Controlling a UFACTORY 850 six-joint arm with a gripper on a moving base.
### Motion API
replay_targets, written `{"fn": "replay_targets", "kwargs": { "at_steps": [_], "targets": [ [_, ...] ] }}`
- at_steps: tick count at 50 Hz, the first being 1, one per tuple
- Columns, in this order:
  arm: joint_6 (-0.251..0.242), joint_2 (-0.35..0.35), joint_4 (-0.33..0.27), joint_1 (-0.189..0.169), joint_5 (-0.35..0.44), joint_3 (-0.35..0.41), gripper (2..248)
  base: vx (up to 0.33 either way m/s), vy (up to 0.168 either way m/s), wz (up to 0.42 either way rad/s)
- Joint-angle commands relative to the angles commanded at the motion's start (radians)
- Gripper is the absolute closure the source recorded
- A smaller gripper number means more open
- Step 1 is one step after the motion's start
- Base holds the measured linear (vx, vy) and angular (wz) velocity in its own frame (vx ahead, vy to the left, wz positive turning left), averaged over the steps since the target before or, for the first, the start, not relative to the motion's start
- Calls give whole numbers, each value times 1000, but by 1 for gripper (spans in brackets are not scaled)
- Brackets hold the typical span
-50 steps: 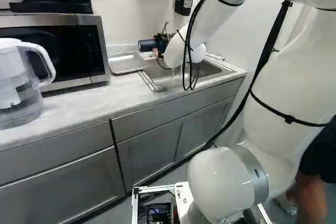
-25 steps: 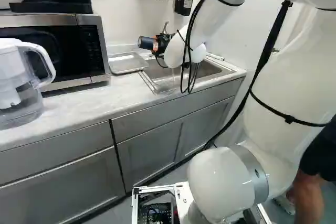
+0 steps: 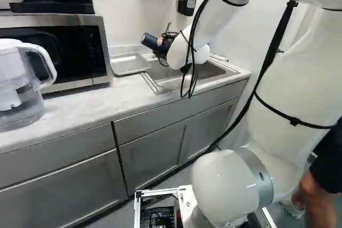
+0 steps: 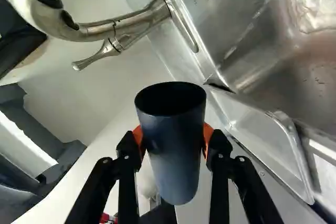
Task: Rinse the cup and place it in the tray
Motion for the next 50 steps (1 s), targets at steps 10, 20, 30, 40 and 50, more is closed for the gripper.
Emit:
{"fn": "replay_targets", "kwargs": {
  "at_steps": [10,20,30,40,50],
  "targets": [
    [0,0,0,0,0,0,126,0,0,0],
    [0,0,0,0,0,0,126,0,0,0],
    [-32,0,0,0,0,0,126,0,0,0],
    [-128,0,0,0,0,0,126,0,0,0],
    [-232,0,0,0,0,0,126,0,0,0]
  ]
}}
